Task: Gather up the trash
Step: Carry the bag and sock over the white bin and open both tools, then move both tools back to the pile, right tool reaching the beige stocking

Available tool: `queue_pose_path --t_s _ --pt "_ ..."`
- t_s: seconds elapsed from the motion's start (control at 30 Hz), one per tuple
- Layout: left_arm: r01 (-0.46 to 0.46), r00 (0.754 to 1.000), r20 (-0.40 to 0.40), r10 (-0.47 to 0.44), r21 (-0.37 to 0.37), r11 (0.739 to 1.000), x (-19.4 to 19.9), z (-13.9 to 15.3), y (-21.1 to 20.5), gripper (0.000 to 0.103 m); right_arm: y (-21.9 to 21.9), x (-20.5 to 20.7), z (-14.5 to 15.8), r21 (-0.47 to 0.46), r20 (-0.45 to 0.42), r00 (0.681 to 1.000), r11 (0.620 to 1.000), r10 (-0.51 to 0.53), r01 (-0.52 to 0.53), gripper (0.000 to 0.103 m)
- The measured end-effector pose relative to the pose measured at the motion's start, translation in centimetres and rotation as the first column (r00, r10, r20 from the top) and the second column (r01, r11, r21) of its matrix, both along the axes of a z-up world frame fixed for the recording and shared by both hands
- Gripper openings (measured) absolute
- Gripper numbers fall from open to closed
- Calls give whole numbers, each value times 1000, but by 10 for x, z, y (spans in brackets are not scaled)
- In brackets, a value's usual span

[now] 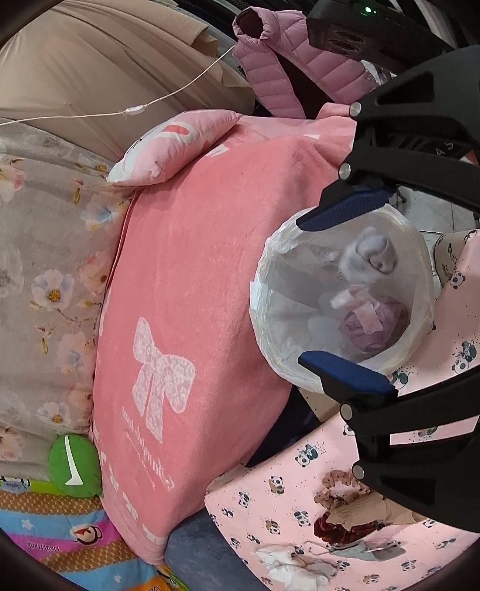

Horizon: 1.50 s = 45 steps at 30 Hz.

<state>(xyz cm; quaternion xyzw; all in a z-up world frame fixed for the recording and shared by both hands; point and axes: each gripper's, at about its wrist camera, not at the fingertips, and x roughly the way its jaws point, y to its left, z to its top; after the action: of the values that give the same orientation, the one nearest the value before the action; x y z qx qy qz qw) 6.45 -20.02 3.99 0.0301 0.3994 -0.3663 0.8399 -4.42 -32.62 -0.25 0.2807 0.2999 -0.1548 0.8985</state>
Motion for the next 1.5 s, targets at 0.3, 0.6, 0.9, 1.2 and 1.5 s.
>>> queue_pose_path --t_s 0.3,0.6,0.9,1.2,1.5 --pt "-65 998 -7 65 12 998 6 -6 20 64 8 4 0 4 -4 1000 1000 17 -17 27" --pt "-114 993 -5 114 7 993 8 -9 44 64 24 13 2 -10 -10 998 998 58 -58 28" --pt "-176 984 9 176 0 984 11 -7 76 64 52 26 6 -31 -22 993 992 119 -120 29" --pt "-245 969 24 245 13 969 15 -10 113 64 86 40 9 -62 -42 982 980 185 -187 34" --pt "-317 948 4 317 12 948 23 -21 159 64 122 54 10 -90 -71 966 963 247 -253 34"
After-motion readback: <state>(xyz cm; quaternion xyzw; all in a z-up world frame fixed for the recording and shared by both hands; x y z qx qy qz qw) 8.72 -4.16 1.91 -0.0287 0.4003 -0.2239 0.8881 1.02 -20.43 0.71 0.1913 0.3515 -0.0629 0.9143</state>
